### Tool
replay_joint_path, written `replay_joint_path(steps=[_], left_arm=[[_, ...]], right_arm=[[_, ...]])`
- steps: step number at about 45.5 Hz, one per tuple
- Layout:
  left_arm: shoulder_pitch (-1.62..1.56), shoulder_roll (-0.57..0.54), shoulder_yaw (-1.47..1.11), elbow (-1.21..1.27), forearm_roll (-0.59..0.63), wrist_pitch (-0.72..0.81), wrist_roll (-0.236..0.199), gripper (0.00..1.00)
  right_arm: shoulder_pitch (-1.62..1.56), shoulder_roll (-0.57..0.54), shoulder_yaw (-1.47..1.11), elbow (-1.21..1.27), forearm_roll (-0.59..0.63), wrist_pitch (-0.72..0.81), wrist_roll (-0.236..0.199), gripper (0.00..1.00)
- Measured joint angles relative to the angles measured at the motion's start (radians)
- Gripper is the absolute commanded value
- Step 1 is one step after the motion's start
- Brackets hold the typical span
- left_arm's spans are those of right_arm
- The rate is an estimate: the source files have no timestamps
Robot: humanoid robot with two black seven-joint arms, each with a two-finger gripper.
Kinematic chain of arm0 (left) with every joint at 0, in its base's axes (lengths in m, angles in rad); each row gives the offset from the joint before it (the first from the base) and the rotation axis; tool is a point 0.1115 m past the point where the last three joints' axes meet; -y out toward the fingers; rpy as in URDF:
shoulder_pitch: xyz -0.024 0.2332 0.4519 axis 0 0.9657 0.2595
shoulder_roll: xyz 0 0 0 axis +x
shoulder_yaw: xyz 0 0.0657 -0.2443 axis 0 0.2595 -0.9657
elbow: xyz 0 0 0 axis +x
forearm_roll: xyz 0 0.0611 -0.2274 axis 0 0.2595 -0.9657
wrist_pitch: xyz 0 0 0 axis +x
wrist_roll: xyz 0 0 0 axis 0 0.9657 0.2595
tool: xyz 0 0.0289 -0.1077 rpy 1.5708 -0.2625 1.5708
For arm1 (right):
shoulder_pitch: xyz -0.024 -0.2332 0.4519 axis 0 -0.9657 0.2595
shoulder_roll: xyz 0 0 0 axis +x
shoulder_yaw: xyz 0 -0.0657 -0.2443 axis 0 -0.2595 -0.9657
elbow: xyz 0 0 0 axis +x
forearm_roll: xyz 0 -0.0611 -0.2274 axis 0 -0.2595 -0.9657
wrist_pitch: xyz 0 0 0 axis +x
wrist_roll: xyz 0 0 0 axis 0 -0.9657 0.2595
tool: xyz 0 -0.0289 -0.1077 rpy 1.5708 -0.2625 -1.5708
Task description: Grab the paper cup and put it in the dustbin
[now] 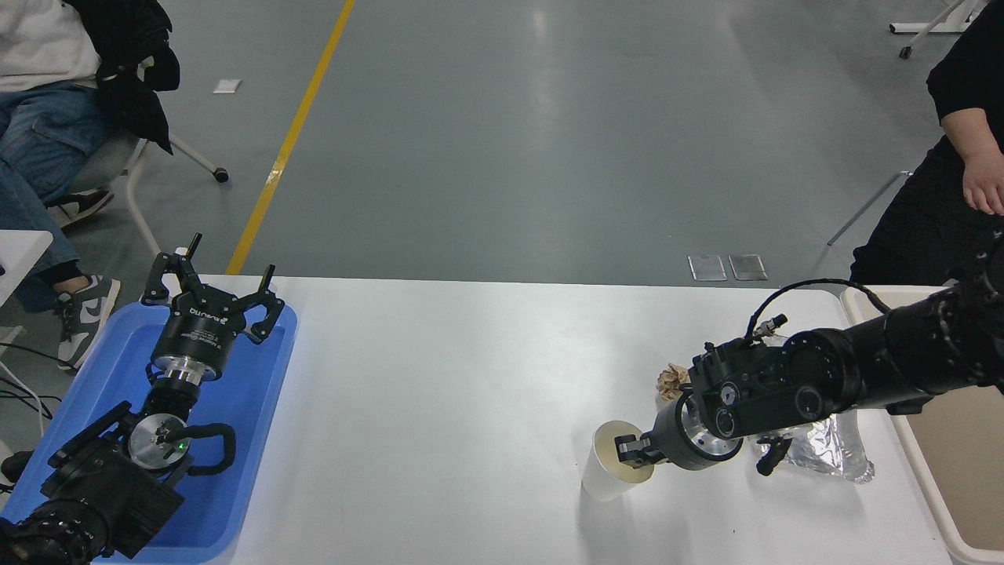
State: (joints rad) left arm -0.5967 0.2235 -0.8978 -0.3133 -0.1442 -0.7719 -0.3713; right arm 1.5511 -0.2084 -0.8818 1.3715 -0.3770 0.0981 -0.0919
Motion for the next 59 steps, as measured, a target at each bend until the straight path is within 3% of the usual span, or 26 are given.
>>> replay_joint_path(steps=[30,59], left_arm=[[0.0,0.0,-0.001,0.0,0.0,0.0,0.0,1.0],[0.0,0.0,-0.001,0.0,0.0,0.0,0.0,1.0]], right_arm=[[0.515,-0.266,0.007,0.023,0.003,0.369,-0.001,0.0],[0.686,-0.332,0.007,0.024,0.004,0.485,-0.002,0.0]])
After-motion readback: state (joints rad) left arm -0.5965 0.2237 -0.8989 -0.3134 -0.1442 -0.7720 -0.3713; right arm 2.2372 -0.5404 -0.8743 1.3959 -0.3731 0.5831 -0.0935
